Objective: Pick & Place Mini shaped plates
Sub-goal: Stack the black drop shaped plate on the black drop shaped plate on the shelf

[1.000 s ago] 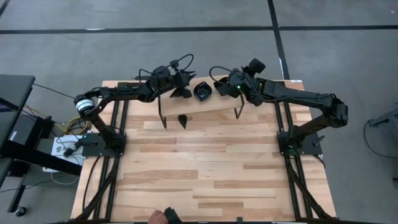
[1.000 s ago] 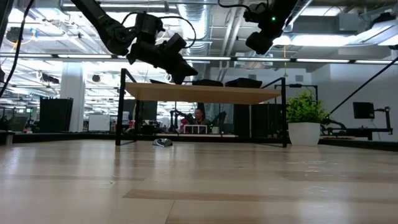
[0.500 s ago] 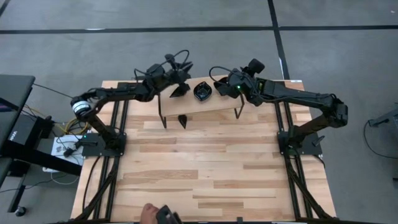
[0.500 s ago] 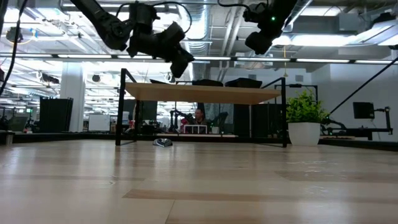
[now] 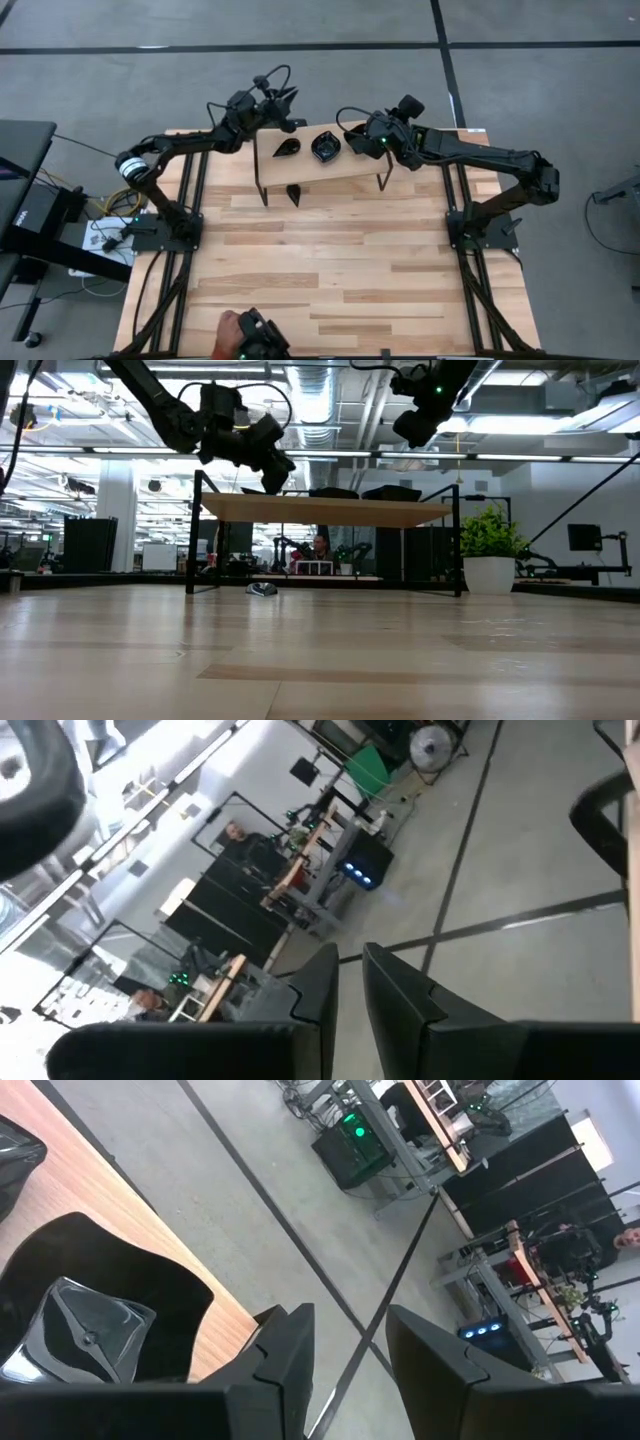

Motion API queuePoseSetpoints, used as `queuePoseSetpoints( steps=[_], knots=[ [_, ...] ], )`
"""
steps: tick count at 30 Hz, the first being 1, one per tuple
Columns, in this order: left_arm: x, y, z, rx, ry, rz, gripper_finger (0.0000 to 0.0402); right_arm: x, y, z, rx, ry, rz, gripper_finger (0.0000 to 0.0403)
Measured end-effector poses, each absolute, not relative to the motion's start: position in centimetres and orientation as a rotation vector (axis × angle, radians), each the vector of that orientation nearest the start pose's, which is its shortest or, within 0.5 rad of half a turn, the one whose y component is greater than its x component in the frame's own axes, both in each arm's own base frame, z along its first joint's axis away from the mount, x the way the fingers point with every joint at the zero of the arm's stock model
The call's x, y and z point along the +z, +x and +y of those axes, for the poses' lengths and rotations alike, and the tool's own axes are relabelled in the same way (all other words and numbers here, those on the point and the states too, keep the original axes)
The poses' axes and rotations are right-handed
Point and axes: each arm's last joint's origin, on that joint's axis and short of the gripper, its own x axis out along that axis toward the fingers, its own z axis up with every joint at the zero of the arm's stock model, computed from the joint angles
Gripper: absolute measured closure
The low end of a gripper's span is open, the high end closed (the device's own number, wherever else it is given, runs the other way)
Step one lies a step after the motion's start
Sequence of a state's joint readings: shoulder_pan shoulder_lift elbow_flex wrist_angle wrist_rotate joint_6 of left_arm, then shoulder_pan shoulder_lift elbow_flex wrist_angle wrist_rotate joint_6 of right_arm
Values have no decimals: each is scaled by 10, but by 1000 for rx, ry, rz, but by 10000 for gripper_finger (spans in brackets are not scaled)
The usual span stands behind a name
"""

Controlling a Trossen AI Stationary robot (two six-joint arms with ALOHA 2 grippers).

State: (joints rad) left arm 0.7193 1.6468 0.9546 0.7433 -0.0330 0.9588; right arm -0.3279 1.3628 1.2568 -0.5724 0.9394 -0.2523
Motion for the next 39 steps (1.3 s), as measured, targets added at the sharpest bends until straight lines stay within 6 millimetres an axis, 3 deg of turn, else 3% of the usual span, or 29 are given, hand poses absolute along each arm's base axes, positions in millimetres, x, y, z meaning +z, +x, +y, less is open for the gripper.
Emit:
queuePoseSetpoints(
  steps=[27, 39],
  knots=[
    [241, 282, 232, 648, 814, 370, 349, 342, 259, -113, -1127, -428, 845, 281],
    [245, 282, 232, 664, 830, 338, 349, 342, 259, -113, -1127, -428, 845, 281]
  ],
)
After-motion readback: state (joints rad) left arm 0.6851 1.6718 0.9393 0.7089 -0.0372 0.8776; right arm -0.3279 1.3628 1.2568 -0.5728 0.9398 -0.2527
